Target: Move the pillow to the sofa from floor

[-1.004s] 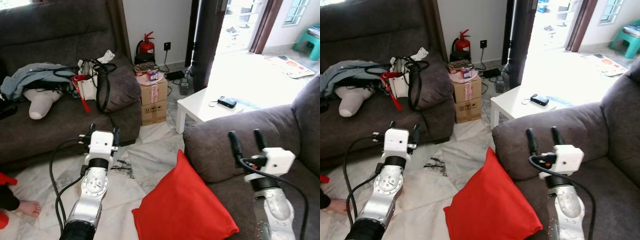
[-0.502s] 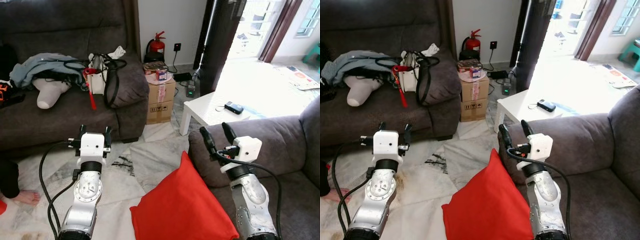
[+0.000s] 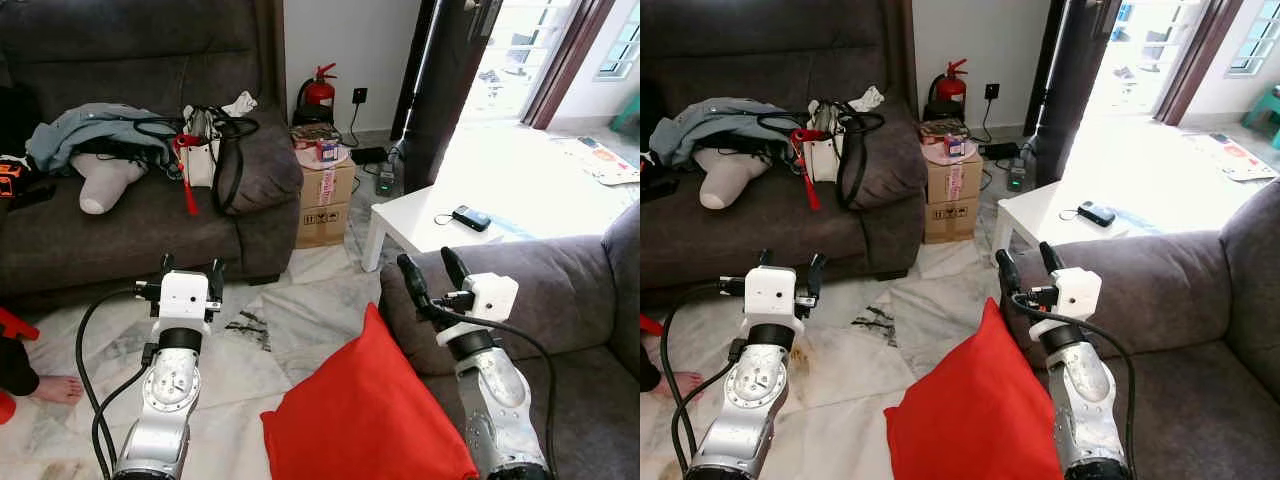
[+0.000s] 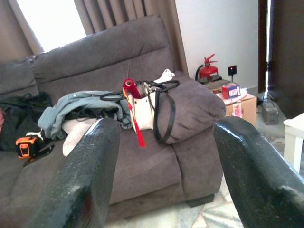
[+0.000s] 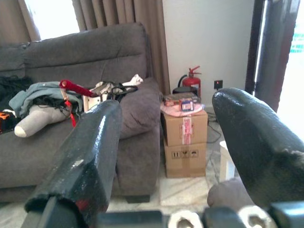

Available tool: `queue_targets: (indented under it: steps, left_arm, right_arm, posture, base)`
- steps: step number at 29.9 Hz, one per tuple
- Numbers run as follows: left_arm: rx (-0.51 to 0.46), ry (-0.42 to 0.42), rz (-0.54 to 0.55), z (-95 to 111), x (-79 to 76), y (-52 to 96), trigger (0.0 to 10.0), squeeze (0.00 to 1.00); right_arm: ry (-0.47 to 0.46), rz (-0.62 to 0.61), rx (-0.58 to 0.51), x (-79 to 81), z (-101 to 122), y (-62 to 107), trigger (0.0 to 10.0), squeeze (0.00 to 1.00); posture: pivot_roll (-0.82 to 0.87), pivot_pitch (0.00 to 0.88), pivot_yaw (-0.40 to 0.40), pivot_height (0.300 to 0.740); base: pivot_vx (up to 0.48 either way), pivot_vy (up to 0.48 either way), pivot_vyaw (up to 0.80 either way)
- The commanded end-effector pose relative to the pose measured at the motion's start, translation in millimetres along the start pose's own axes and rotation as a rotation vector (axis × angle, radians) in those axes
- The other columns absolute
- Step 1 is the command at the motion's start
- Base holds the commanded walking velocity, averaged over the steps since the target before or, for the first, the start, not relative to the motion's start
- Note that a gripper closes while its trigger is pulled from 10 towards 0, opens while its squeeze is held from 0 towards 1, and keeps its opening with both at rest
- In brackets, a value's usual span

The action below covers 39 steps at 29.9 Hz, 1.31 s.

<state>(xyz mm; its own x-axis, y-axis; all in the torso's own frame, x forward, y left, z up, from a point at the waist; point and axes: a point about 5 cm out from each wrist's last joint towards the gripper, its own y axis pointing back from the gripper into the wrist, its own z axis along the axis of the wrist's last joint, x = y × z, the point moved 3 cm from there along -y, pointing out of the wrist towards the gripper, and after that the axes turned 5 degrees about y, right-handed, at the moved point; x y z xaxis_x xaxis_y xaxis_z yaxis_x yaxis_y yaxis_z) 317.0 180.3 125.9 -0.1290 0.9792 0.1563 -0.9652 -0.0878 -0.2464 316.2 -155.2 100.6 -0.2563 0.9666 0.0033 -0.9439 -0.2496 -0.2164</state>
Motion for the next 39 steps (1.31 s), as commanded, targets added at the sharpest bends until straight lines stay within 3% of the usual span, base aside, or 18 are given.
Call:
queue_targets:
  steps: [1, 12, 30, 39]
  left_arm:
    - [0.001, 0.019, -0.017, 2.8, -5.0, -2.7, 10.0, 0.00]
    - [0.015, 0.022, -0.031, 0.8, -7.1, 1.4, 10.0, 0.00]
    - [0.026, 0.030, -0.027, -0.7, -9.1, 3.1, 10.0, 0.00]
    - [0.033, 0.034, -0.031, -1.3, -11.3, 3.9, 10.0, 0.00]
  right_arm:
    - [0.013, -0.002, -0.015, 0.4, 4.4, 0.2, 10.0, 0.00]
    - [0.034, -0.033, 0.036, -6.3, -0.5, 0.9, 10.0, 0.00]
    - [0.046, -0.019, 0.060, -2.0, -2.2, -0.1, 10.0, 0.00]
    - [0.059, -0.026, 0.066, -3.1, -3.3, 1.1, 10.0, 0.00]
  posture:
    - [-0.03, 0.000, -0.025, 0.740]
    - [-0.03, 0.000, -0.031, 0.740]
    - [-0.04, 0.000, -0.046, 0.631]
    - [-0.04, 0.000, -0.052, 0.631]
  base:
    - [0.000, 0.000, 0.00]
    - [0.000, 0.000, 0.00]
    - [0.000, 0.000, 0.00]
    - [0.000, 0.000, 0.00]
